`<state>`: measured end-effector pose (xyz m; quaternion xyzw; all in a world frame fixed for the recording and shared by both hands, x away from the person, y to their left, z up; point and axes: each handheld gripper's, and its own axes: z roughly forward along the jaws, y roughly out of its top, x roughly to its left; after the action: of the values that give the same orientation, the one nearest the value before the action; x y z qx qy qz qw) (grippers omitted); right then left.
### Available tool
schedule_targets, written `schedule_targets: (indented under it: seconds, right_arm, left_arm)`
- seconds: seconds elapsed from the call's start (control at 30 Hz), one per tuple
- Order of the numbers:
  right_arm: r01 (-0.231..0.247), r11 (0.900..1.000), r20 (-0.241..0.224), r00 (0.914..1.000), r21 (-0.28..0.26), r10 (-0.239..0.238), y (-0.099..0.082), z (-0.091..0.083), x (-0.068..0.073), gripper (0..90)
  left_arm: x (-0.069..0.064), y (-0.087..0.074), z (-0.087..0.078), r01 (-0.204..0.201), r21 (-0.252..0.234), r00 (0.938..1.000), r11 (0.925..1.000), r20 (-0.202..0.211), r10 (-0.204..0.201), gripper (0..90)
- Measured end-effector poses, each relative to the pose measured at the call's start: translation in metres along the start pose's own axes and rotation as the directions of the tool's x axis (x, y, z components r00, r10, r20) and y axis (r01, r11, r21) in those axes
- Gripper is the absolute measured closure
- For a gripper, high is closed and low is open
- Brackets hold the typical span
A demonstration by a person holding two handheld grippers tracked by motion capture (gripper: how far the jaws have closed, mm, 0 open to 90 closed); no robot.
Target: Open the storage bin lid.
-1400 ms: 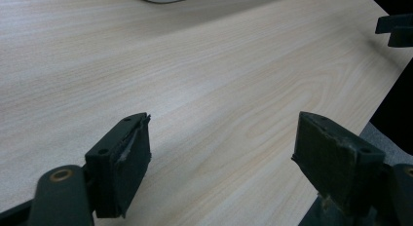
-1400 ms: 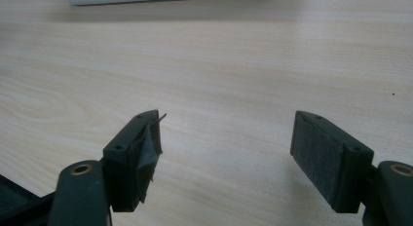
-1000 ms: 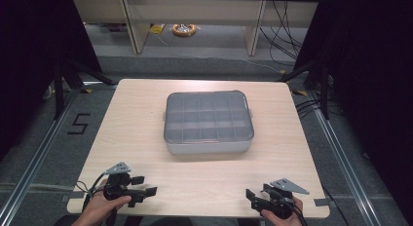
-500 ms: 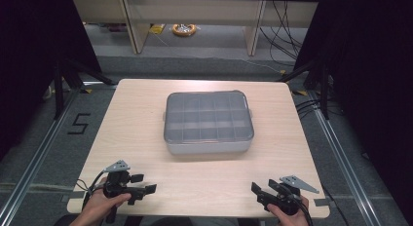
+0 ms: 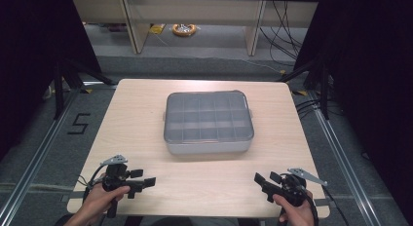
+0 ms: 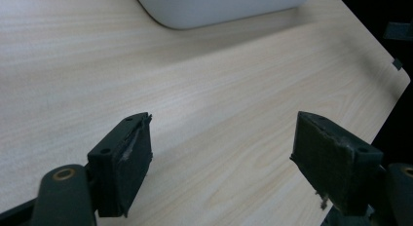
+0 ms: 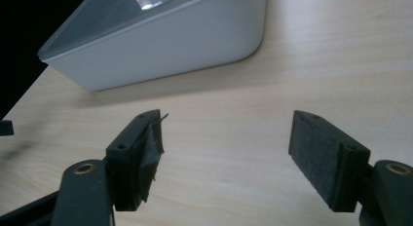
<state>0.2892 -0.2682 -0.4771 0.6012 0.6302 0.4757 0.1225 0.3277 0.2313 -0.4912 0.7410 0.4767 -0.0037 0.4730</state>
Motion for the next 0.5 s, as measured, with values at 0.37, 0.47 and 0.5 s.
schedule_targets:
  seconds: [0.37, 0.47, 0.5]
  right_arm:
    - [0.01, 0.9998, -0.001, 0.9999, -0.018, -0.01, 0.03, -0.003, 0.002, 31.0]
    - [0.008, 0.9998, 0.011, 0.9999, -0.02, -0.008, 0.043, 0.001, 0.0, 31.2]
    - [0.008, 0.9998, 0.011, 0.9999, -0.02, -0.008, 0.043, 0.001, 0.0, 31.2]
  left_arm:
    - [-0.003, 0.021, 0.003, -0.009, -0.014, 0.9999, 0.9999, 0.012, 0.009, 21.7]
    - [-0.004, 0.03, 0.003, -0.017, -0.025, 0.9998, 0.9996, 0.012, 0.017, 21.8]
    - [-0.004, 0.03, 0.003, -0.017, -0.025, 0.9998, 0.9996, 0.012, 0.017, 22.0]
